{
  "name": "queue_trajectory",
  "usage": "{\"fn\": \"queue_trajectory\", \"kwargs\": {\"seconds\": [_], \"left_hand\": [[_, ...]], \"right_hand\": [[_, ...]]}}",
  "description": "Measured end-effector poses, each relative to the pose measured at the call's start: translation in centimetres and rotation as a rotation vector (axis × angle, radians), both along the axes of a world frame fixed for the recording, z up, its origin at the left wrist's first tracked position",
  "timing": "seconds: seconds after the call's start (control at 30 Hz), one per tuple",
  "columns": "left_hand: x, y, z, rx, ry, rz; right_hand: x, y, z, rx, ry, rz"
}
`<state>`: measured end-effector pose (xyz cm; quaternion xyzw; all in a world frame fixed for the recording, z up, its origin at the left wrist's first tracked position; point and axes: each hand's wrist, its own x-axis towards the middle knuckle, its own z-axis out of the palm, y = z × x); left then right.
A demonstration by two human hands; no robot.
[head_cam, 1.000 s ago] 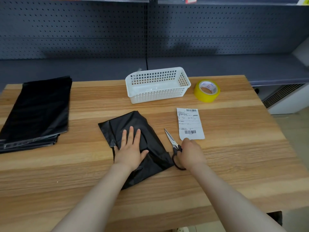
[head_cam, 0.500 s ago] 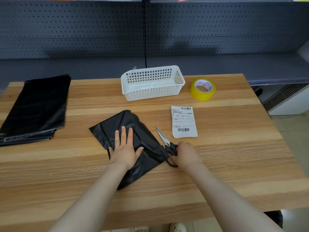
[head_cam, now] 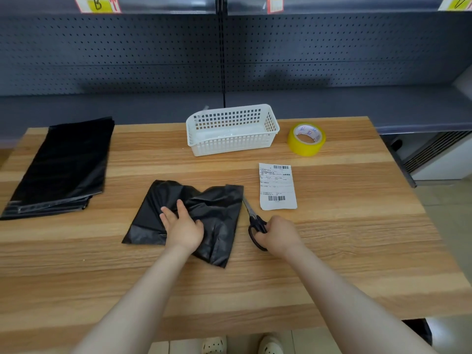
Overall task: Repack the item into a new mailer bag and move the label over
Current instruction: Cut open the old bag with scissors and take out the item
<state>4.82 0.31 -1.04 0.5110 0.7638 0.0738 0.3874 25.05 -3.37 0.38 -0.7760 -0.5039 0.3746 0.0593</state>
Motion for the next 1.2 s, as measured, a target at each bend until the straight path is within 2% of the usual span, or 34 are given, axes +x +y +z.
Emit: {"fn": "queue_trajectory", "kwargs": {"seconds": [0.1,0.17,0.27,0.37,0.43,0.53,0.67,0.93,1.07,1.2], "left_hand": [[-0.1,-0.4,0.6,0.027,-0.043,0.065],[0.0,-1.0,0.5,0.064,0.034,0.028],[0.3,-2.8,-0.2,0.273,0.228,-0.163],[0.7,-4.7,-0.7,0.434,0.168,-0.189],[1.0,-5.5,-0.8,0.35,0.094,-0.123],[1.3,-6.0,-0.9,0.083,0.033,-0.039],[1.8,-6.6,-1.0,-0.158,-0.296,0.279],[1.7,-6.9,-2.1,-0.276,-0.635,0.718],[2.3,-7.2,-2.1,-0.32,-0.815,0.803],[2.9,-7.4,-2.2,-0.358,-0.87,0.859]], "right_hand": [[-0.2,-0.2,0.6,-0.002,0.053,0.016],[-0.2,-0.4,0.6,-0.008,0.077,0.011],[-0.1,-0.8,0.6,-0.039,0.107,-0.001],[0.2,-1.3,0.8,-0.101,0.169,-0.018],[0.5,-1.7,0.9,-0.133,0.201,-0.019],[0.7,-2.3,0.7,-0.153,0.219,-0.007],[0.5,-3.0,0.1,-0.154,0.23,0.004],[-0.3,-4.2,-1.2,-0.154,0.288,0.02],[-0.7,-5.6,-0.9,-0.138,0.382,-0.016],[-1.1,-6.5,-1.1,-0.112,0.419,-0.029]]}}
